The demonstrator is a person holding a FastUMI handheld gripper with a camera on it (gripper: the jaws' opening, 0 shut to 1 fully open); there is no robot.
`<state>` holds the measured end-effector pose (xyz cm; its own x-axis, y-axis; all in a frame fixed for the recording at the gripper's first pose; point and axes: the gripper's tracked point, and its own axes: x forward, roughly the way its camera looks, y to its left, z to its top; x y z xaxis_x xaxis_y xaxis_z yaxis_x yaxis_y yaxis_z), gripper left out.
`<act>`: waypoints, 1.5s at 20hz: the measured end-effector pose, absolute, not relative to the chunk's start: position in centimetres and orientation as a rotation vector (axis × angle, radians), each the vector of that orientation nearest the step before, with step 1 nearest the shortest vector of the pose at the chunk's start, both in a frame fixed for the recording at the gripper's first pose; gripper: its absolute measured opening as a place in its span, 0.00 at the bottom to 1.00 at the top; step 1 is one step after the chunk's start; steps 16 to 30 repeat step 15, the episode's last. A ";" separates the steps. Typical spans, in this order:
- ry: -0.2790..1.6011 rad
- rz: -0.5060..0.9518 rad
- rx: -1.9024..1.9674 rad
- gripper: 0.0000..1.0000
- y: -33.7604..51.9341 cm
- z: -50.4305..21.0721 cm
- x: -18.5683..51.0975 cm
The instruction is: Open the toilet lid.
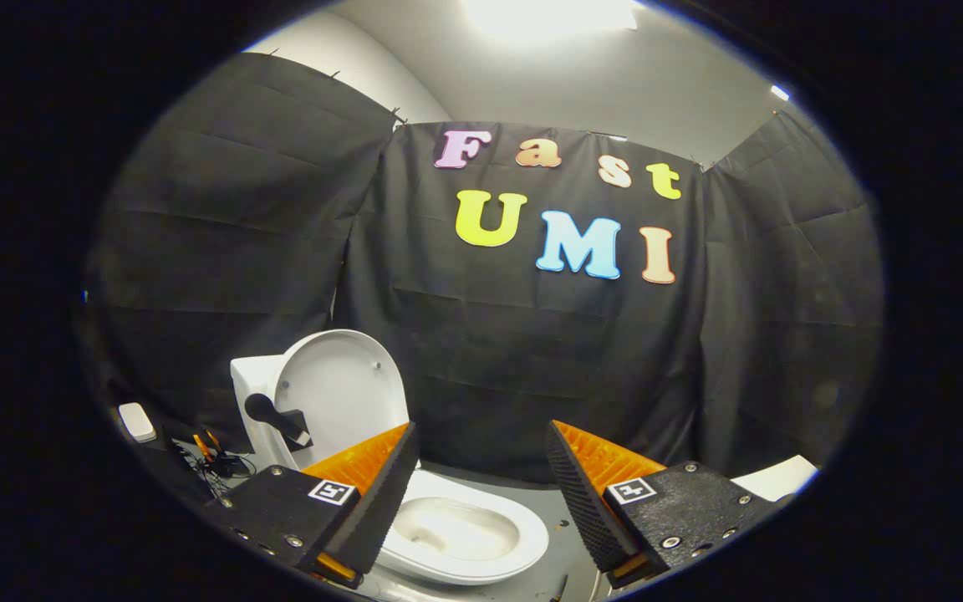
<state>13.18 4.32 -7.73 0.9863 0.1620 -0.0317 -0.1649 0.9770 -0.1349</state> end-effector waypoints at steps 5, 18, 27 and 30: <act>0.019 0.171 -0.229 0.94 -0.8 -8.0 11.2; -0.089 0.102 -0.113 0.95 -7.0 -2.4 5.3; -0.089 0.102 -0.113 0.95 -7.0 -2.4 5.3; -0.089 0.102 -0.113 0.95 -7.0 -2.4 5.3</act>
